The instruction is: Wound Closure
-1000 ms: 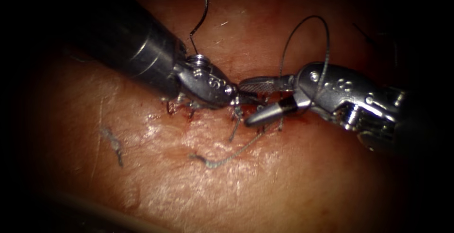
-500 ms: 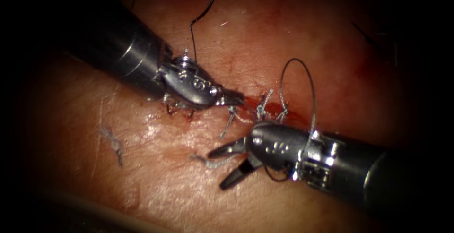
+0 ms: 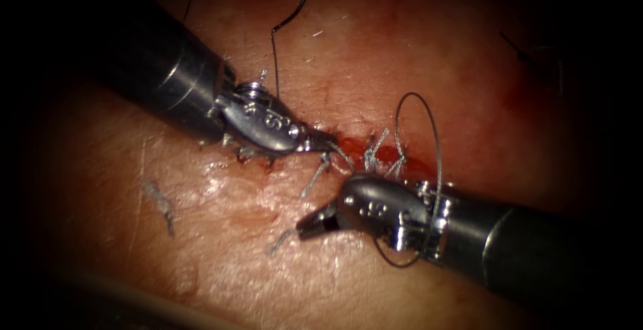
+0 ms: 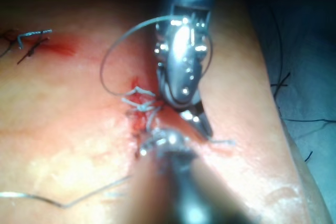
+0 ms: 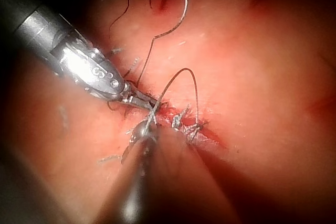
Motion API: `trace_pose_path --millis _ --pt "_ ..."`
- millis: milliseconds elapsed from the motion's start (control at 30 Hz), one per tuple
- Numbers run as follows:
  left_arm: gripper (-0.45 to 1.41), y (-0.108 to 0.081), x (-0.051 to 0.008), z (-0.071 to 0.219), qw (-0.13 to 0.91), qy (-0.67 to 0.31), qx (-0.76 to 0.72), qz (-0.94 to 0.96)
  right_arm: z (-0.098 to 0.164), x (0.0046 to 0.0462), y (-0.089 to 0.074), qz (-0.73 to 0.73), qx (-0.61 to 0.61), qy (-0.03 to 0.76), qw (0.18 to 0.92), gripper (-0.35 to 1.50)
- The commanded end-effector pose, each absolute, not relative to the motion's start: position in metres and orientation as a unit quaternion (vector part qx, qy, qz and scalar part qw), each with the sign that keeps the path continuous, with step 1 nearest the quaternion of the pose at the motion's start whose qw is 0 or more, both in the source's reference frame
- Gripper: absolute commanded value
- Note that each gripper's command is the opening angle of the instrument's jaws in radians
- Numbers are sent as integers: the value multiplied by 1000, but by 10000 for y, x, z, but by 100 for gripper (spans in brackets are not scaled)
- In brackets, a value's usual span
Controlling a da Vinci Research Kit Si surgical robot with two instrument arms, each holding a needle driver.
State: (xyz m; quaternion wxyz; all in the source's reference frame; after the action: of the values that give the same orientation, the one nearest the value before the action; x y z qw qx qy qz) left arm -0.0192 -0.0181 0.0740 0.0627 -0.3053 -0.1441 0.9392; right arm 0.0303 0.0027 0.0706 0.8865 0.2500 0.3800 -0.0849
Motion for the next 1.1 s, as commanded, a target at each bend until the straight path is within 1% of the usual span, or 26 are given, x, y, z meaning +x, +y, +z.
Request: trace_pose_path --millis 33,133,167,200,233,367,433,567,767,867,1000,1100 --pt "-45 -188 -193 746 62 -145 -305 939 705 308 28 -81 245 382 887 -35" --pt "-45 -195 -186 744 59 -145 -305 939 666 278 49 -36 212 417 883 -35" --pt "-45 -198 -183 743 55 -146 -307 939 643 259 58 -14 202 437 877 -35" --pt "-45 -200 -183 742 54 -146 -307 939 633 250 61 -7 200 445 873 -35" --pt "-45 -210 -180 738 52 -145 -306 939 605 220 71 20 190 467 863 -35" --pt "-45 -243 -174 714 47 -146 -307 939 578 174 82 53 164 489 855 -35" --pt "-45 -264 -170 698 43 -148 -307 939 581 158 86 66 163 493 852 -35" --pt "-45 -312 -164 673 37 -145 -306 940 598 147 101 92 157 504 844 -35" --pt "-45 -376 -162 665 31 -142 -306 941 614 149 125 135 135 512 837 -35" --pt "-45 -406 -157 672 30 -148 -306 940 632 154 143 157 122 502 842 -35" --pt "-45 -436 -133 678 30 -156 -298 941 661 162 156 165 112 496 845 -35" --pt "-45 -463 -108 682 30 -161 -290 943 675 160 153 160 109 488 851 -35"
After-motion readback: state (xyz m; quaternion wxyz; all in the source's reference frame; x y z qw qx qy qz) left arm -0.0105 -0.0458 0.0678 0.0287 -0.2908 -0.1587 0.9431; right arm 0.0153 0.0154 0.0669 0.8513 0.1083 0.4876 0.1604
